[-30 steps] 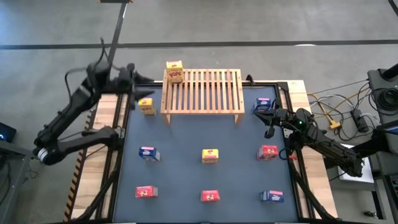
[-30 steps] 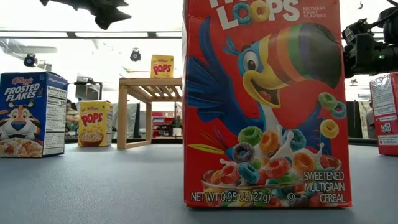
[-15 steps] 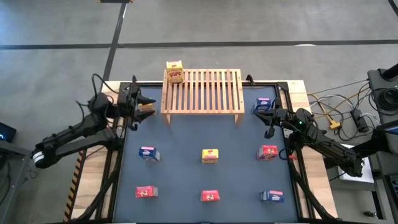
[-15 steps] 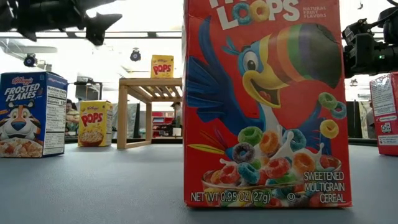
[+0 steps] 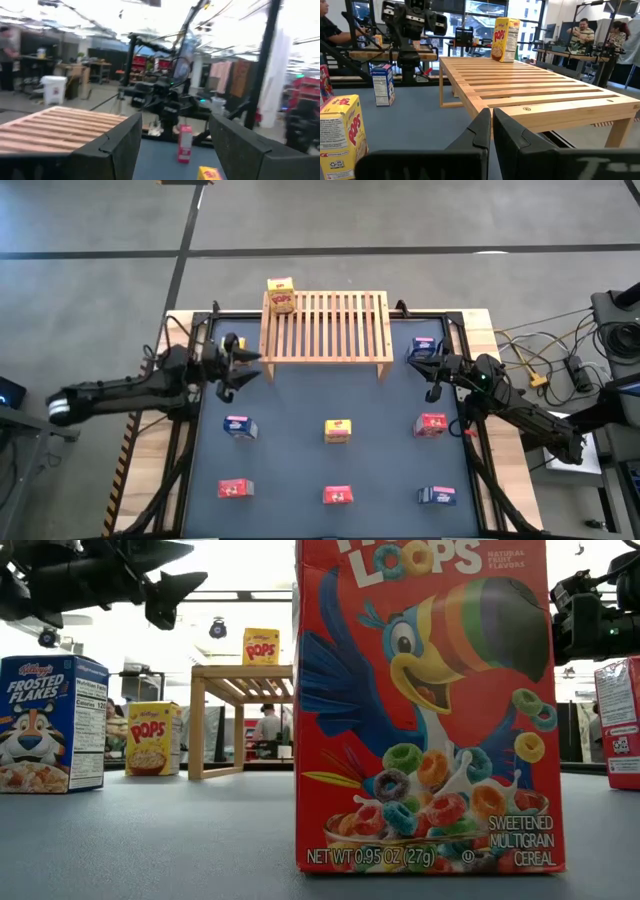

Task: Stack cereal on shelf
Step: Put the bottom yellow cereal box aligned with the other yellow cereal box on the shelf

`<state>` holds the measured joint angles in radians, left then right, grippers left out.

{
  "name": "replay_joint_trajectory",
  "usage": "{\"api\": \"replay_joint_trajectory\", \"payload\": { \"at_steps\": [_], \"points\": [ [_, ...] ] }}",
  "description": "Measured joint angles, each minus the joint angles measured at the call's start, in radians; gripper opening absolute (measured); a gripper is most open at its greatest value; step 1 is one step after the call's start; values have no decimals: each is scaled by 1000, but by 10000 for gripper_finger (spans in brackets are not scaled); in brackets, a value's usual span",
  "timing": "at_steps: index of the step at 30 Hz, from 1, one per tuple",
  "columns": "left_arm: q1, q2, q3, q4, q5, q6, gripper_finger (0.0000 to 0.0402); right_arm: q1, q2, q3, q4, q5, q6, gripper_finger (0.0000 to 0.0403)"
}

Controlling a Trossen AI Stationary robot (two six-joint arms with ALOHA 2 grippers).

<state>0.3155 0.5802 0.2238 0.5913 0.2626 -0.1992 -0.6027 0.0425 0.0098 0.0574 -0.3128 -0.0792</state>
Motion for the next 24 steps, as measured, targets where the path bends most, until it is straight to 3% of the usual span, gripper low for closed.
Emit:
{"api": "replay_joint_trajectory", "payload": {
  "at_steps": [8,15,24],
  "points": [
    [-178,160,1,157,-245,181,215,0,0,0,0,0,0,9],
    [-220,332,2,416,-248,281,215,0,0,0,0,0,0,9],
    [-220,402,43,443,-253,342,215,0,0,0,0,0,0,9]
  ]
}}
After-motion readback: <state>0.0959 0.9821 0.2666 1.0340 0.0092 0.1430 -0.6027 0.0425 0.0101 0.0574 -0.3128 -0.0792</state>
